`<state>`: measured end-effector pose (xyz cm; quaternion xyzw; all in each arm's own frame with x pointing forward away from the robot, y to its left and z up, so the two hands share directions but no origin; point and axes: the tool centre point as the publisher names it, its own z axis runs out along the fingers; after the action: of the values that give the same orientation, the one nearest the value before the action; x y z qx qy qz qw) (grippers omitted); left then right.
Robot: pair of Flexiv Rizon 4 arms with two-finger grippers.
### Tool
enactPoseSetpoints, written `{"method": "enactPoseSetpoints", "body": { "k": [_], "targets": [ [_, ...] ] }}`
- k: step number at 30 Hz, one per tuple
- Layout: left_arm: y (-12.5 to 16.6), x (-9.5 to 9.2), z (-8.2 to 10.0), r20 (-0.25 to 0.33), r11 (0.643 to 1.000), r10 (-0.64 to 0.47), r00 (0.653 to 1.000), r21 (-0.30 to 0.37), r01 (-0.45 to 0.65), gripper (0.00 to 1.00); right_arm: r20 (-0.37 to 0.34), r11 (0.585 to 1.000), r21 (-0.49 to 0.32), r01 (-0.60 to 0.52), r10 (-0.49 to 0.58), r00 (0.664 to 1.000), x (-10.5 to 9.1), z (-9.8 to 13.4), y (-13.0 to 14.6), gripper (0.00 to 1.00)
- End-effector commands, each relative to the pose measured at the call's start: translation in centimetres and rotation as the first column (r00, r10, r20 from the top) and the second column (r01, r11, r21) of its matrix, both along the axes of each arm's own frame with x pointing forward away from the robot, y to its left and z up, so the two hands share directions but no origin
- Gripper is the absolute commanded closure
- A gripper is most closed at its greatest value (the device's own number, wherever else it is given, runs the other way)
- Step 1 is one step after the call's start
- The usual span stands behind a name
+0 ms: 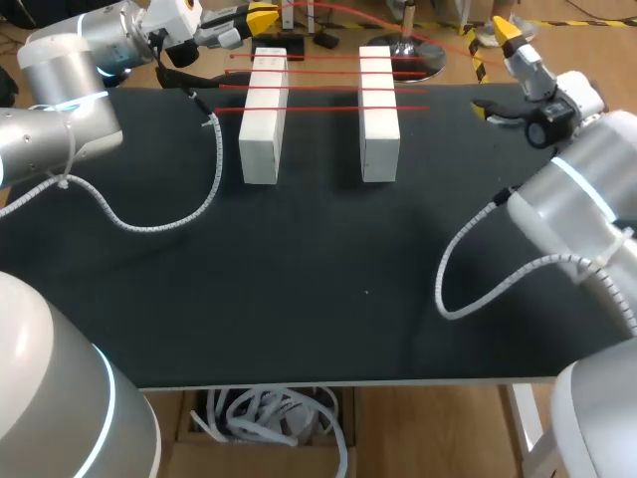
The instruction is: Grab the tape and strap the tape.
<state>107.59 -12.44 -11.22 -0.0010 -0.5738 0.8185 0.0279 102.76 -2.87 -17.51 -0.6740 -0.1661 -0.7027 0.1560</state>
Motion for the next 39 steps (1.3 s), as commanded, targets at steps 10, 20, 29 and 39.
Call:
{"method": "enactPoseSetpoints", "body": {
  "k": [10, 20, 29, 39],
  "targets": [
    [0.0, 0.1, -0.1, 0.001, 1.000, -0.003, 1.000, -0.001, 0.003, 1.00, -0.316, 0.706, 0.124, 0.697, -0.638, 0.702, 0.7, 0.7, -0.2, 0.00],
    [0.0, 0.1, -0.1, 0.001, 1.000, -0.003, 1.000, -0.001, 0.003, 1.00, -0.506, 0.533, 0.152, 0.832, -0.681, 0.529, 2.0, 1.6, -0.9, 0.00],
    [0.0, 0.1, -0.1, 0.001, 1.000, -0.003, 1.000, -0.001, 0.003, 1.00, -0.479, 0.500, 0.123, 0.858, -0.727, 0.492, 2.1, 1.7, -1.1, 0.00],
    [0.0, 0.1, -0.1, 0.001, 1.000, -0.003, 1.000, -0.001, 0.003, 1.00, -0.468, 0.522, 0.010, 0.853, -0.751, 0.465, 2.3, 1.5, -1.9, 0.00]
  ]
}}
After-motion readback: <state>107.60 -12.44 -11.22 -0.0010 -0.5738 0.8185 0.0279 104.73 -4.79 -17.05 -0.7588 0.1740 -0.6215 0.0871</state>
